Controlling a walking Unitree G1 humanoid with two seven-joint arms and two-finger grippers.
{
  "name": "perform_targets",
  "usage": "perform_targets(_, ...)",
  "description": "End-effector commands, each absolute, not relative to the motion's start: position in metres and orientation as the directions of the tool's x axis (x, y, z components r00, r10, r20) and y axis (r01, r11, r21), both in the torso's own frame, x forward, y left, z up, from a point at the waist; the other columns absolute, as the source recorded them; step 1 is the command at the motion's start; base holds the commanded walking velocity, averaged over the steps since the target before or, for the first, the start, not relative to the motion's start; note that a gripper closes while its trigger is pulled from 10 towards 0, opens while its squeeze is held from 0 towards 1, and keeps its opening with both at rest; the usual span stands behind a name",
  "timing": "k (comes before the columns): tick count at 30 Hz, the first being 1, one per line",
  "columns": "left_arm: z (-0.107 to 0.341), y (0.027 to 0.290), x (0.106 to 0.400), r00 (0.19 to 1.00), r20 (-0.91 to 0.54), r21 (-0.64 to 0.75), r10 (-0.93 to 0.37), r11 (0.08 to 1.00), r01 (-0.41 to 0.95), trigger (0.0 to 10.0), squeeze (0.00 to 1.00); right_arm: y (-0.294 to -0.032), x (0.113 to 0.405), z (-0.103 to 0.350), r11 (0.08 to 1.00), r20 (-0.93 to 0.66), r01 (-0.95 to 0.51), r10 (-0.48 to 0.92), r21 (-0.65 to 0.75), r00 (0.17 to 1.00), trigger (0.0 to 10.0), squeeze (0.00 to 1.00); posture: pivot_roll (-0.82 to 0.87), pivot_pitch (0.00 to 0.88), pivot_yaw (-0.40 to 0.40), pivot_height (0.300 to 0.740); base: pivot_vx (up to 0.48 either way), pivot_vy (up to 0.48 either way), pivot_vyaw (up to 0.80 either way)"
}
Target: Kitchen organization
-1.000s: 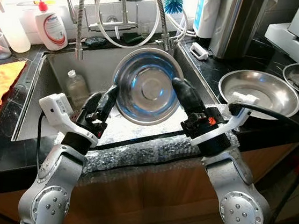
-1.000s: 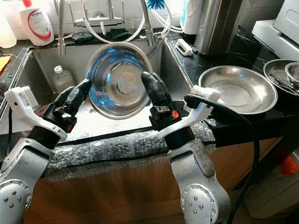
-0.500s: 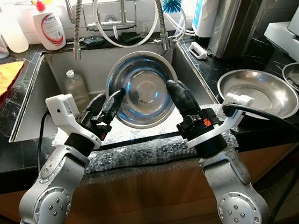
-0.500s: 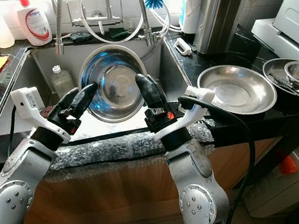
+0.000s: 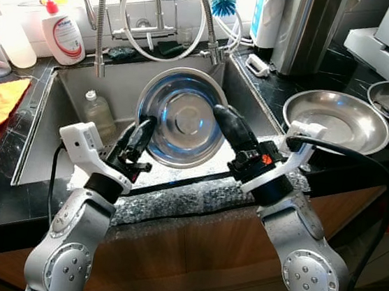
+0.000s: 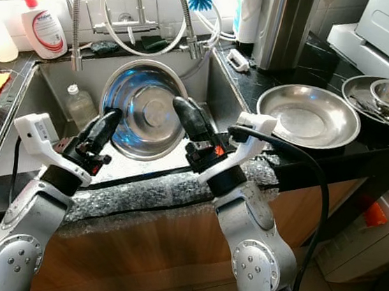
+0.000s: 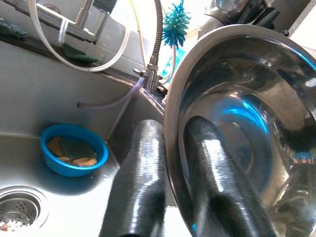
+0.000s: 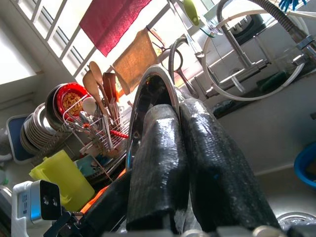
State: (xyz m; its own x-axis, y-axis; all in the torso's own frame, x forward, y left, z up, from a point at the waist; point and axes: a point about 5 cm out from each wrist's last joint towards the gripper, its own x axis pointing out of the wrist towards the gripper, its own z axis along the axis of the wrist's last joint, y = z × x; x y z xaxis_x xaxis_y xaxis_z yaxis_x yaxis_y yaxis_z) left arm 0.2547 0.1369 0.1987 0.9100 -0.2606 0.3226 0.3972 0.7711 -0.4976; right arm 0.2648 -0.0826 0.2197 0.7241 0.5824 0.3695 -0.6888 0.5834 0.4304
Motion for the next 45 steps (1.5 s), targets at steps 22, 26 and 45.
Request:
perform_targets(22, 0.208, 0.147, 0.253, 0.91, 0.366, -0.525, -0.195, 0.764, 0.375, 0.0, 0.0, -0.081, 0.264, 0.226, 0.6, 0.383, -0.692, 0.576, 0.402, 0.722, 10.0, 1.0, -0.15, 0.058, 0.095, 0.74, 0.0, 0.0, 0.0)
perform_targets(26, 0.209, 0.153, 0.254, 0.914, 0.376, -0.545, -0.15, 0.762, 0.349, 0.0, 0.0, -0.083, 0.265, 0.226, 0.614, 0.381, -0.681, 0.564, 0.4, 0.732, 10.0, 1.0, -0.15, 0.056, 0.095, 0.74, 0.0, 0.0, 0.0)
perform_targets(45, 0.213, 0.204, 0.261, 0.908, 0.375, -0.427, 0.189, 0.904, -0.011, 10.0, 0.0, -0.116, 0.276, 0.23, 0.939, 0.4, -0.343, 0.32, -0.015, 0.859, 10.0, 0.0, -0.15, 0.061, 0.097, 0.74, 0.0, 0.0, 0.0)
